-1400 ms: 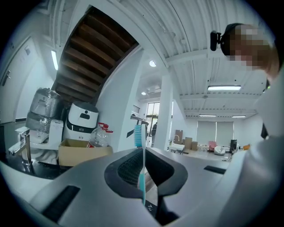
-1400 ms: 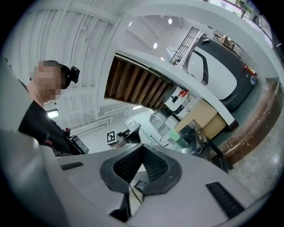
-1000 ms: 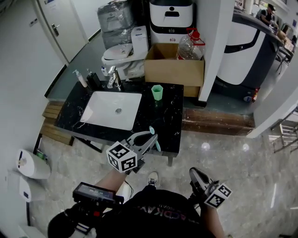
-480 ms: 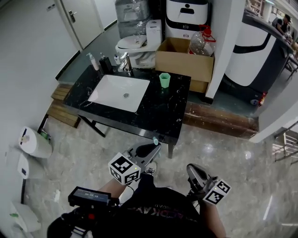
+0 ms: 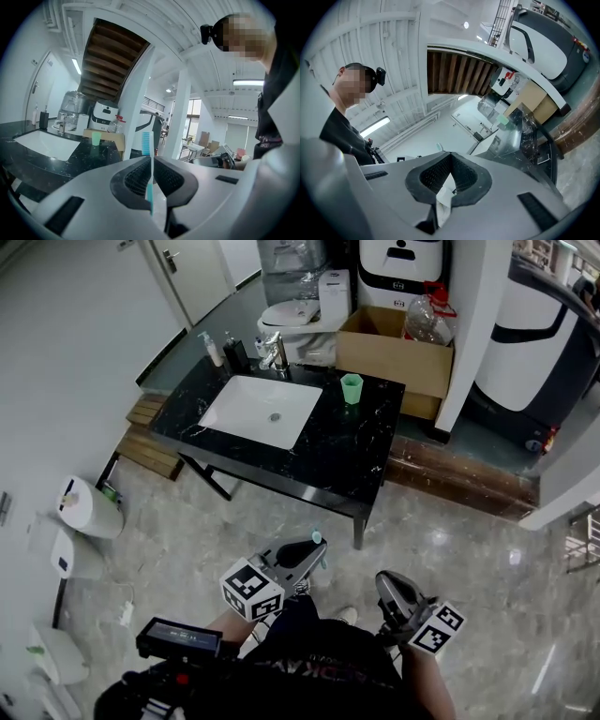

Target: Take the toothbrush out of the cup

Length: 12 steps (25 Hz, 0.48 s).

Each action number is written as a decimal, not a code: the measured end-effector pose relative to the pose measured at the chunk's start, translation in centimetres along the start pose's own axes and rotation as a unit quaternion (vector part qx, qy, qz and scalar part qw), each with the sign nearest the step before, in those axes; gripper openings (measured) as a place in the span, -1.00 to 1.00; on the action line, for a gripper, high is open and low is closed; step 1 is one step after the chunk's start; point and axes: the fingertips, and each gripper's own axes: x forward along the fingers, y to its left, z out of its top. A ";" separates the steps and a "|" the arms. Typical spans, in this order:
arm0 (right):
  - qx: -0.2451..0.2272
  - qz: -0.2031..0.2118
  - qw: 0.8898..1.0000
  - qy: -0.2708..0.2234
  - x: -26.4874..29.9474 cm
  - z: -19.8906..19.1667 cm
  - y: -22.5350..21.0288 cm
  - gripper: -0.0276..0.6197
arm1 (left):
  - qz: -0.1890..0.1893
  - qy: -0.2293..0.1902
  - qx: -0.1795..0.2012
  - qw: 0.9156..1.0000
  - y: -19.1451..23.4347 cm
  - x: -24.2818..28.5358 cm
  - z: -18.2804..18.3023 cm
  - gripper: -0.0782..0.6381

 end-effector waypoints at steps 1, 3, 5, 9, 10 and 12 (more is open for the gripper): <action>0.000 0.002 1.000 0.000 0.2 -0.1 0.1 -0.88 | 0.000 0.001 0.005 1.000 -0.1 -0.2 0.0 -0.73; -0.001 0.003 1.000 0.000 0.4 -0.1 0.3 -0.88 | -0.001 0.003 0.015 1.000 -0.3 -0.6 0.0 -0.73; -0.003 0.004 1.000 0.000 0.6 -0.3 0.5 -0.88 | -0.003 0.005 0.014 1.000 -0.4 -1.1 -0.2 -0.73; -0.008 0.004 1.000 0.002 1.8 -1.1 1.2 -0.88 | -0.004 0.007 -0.002 1.000 0.3 -2.3 -0.7 -0.73; -0.009 0.004 1.000 0.004 2.1 -1.3 1.4 -0.88 | -0.005 0.005 -0.007 1.000 0.4 -2.8 -0.7 -0.73; -0.011 0.003 1.000 0.005 3.1 -1.9 2.1 -0.88 | -0.006 0.002 -0.014 1.000 0.8 -3.9 -0.8 -0.73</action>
